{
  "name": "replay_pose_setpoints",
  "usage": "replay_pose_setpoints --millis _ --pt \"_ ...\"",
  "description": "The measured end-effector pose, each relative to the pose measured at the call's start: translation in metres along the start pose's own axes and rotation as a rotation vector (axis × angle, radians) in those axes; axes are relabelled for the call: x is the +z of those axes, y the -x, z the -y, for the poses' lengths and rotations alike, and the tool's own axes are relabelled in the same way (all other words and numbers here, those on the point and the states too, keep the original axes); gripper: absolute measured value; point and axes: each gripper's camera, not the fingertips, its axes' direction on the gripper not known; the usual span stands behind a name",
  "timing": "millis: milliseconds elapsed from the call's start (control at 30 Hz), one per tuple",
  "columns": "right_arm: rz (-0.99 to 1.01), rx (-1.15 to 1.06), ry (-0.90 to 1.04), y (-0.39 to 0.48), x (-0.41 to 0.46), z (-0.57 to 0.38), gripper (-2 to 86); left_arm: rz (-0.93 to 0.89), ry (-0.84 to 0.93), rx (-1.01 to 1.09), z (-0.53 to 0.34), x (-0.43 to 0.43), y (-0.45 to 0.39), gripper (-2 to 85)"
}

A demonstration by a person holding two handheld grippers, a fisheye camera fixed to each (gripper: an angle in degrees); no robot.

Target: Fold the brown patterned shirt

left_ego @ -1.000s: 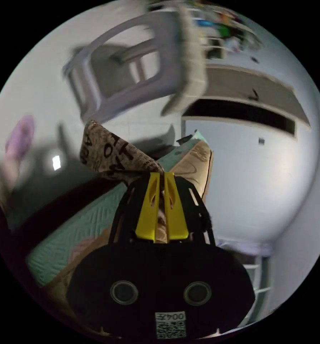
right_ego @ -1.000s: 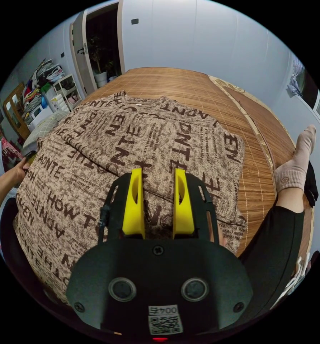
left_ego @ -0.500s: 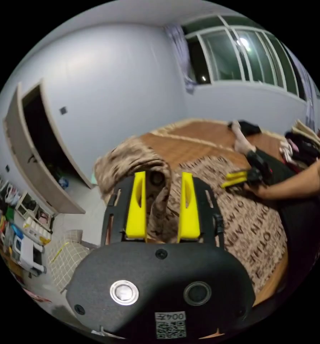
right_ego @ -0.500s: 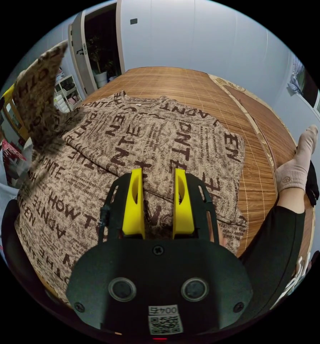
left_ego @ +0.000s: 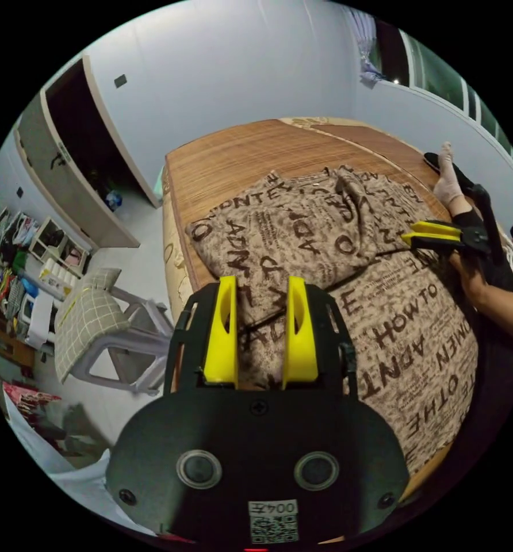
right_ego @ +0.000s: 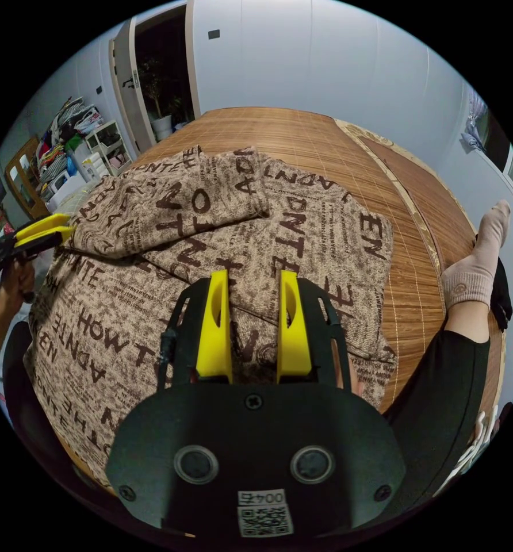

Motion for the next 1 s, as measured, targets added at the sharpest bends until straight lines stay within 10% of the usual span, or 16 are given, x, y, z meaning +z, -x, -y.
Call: replay_pose_setpoints --millis 1000 --pt "-0.016 -0.013 0.011 0.001 -0.042 0.060 10.9 -0.002 0.060 -0.102 -0.009 0.081 -0.054 10.1"
